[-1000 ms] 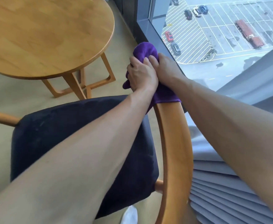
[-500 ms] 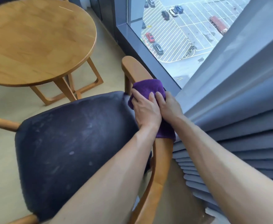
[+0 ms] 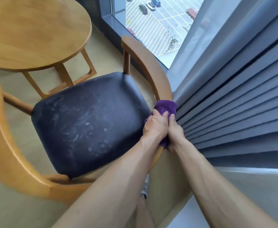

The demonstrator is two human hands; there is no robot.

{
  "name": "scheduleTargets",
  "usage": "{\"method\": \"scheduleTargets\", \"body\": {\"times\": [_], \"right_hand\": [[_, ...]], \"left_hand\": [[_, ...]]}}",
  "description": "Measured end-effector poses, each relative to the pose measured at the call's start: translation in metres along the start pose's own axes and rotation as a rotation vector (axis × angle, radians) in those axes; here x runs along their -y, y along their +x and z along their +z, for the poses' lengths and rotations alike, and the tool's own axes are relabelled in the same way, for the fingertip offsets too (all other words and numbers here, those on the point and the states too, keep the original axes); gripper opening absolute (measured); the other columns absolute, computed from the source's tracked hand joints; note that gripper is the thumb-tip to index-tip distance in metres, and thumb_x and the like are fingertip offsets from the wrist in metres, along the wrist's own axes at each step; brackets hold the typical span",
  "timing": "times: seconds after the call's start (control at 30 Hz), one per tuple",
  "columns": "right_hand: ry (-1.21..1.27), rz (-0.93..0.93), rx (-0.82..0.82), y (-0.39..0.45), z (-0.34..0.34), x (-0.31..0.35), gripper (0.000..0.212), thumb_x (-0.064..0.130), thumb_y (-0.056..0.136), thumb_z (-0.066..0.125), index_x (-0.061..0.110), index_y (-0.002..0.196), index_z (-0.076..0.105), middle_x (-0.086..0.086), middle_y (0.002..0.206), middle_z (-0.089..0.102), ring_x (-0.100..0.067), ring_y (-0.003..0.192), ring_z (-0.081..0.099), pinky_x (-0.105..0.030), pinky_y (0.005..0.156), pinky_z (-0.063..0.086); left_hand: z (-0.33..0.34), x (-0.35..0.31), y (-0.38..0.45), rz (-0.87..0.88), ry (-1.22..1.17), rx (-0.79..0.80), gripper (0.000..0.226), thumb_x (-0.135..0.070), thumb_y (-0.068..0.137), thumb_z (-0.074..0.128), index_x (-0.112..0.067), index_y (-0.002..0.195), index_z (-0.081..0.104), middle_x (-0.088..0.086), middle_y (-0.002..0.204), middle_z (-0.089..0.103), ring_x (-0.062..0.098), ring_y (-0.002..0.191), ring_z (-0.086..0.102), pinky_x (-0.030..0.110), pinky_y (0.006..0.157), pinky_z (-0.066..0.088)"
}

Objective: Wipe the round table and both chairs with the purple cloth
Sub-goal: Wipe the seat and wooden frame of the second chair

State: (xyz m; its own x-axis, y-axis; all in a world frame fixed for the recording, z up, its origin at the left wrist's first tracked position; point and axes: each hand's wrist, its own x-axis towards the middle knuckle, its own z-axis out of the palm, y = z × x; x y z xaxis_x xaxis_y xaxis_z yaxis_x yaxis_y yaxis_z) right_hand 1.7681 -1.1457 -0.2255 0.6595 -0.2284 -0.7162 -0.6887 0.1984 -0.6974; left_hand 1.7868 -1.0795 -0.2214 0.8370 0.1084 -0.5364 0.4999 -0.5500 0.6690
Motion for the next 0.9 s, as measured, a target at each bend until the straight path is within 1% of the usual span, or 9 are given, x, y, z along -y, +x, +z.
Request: {"method": "scheduleTargets", "body": {"times": [0.1,0.27,0.37,0.5,0.6,0.67,0.73,0.83,0.9], "right_hand": [[0.136,0.081,-0.047,-0.033,-0.001,-0.019,0.053,0.051,0.1,0.043,0.01,0.132,0.056,-0.017,0.123,0.066,-0.035,0.106,0.067,-0.052,0.087,0.056],[0.233,0.134,-0.117,-0.088,0.007,-0.038,0.042,0.05,0.101,0.043,0.011,0.1,0.057,-0.012,0.089,0.067,-0.026,0.072,0.067,-0.036,0.048,0.055],[0.217,0.138,-0.166,-0.124,0.019,-0.05,0.042,0.051,0.1,0.042,0.015,0.082,0.048,-0.009,0.081,0.061,-0.025,0.066,0.062,-0.04,0.051,0.053],[0.168,0.098,-0.186,-0.163,0.036,-0.073,0.036,0.05,0.102,0.038,0.015,0.095,0.046,-0.006,0.078,0.059,-0.022,0.065,0.06,-0.031,0.045,0.048],[0.055,0.126,-0.164,-0.192,0.049,-0.094,0.042,0.049,0.102,0.035,0.011,0.094,0.049,-0.009,0.082,0.063,-0.025,0.071,0.063,-0.032,0.053,0.049],[-0.109,0.126,-0.122,-0.207,0.058,-0.113,0.046,0.048,0.103,0.033,0.01,0.091,0.054,-0.011,0.085,0.066,-0.028,0.076,0.065,-0.042,0.066,0.055],[-0.233,0.13,-0.031,-0.221,0.067,-0.133,0.044,0.043,0.103,0.036,0.008,0.094,0.06,-0.012,0.088,0.069,-0.028,0.081,0.065,-0.047,0.084,0.055],[-0.362,0.216,0.207,-0.233,0.08,-0.153,0.02,0.023,0.099,0.047,0.01,0.092,0.061,-0.008,0.084,0.061,-0.021,0.077,0.057,-0.037,0.08,0.048],[-0.56,0.267,0.376,-0.239,0.088,-0.149,0.011,0.013,0.097,0.052,0.014,0.089,0.059,-0.007,0.085,0.062,-0.019,0.075,0.06,-0.037,0.079,0.053]], "left_hand": [[-0.011,0.012,-0.024,0.04,0.225,0.11,0.054,-0.047,0.105,0.031,-0.004,0.135,0.044,0.019,0.134,0.055,0.038,0.124,0.053,0.046,0.101,0.041],[-0.04,0.029,-0.061,0.108,0.285,0.251,0.054,-0.049,0.102,0.035,-0.007,0.134,0.048,0.016,0.13,0.06,0.034,0.118,0.057,0.039,0.096,0.041],[-0.056,0.045,-0.085,0.162,0.339,0.279,0.054,-0.05,0.102,0.033,-0.008,0.132,0.048,0.016,0.128,0.061,0.034,0.116,0.058,0.04,0.091,0.039],[-0.078,0.072,-0.117,0.247,0.37,0.279,0.036,-0.044,0.101,0.03,-0.016,0.113,0.048,0.016,0.123,0.063,0.033,0.106,0.058,0.044,0.092,0.043],[-0.097,0.099,-0.141,0.302,0.374,0.259,0.023,-0.043,0.098,0.029,-0.025,0.09,0.041,0.012,0.117,0.063,0.031,0.101,0.056,0.042,0.084,0.04],[-0.109,0.119,-0.153,0.302,0.386,0.234,0.021,-0.042,0.092,0.03,-0.026,0.084,0.041,0.01,0.112,0.065,0.031,0.104,0.058,0.04,0.078,0.037],[-0.122,0.14,-0.163,0.29,0.42,0.205,0.026,-0.041,0.086,0.03,-0.026,0.094,0.05,0.006,0.112,0.066,0.029,0.105,0.058,0.039,0.077,0.035],[-0.142,0.169,-0.173,0.268,0.513,0.16,0.044,-0.037,0.08,0.029,-0.033,0.113,0.058,0.002,0.121,0.066,0.028,0.113,0.055,0.041,0.085,0.038],[-0.149,0.192,-0.178,0.244,0.527,0.126,0.057,-0.035,0.078,0.026,-0.036,0.125,0.058,-0.001,0.127,0.064,0.026,0.12,0.053,0.043,0.098,0.04]]}}
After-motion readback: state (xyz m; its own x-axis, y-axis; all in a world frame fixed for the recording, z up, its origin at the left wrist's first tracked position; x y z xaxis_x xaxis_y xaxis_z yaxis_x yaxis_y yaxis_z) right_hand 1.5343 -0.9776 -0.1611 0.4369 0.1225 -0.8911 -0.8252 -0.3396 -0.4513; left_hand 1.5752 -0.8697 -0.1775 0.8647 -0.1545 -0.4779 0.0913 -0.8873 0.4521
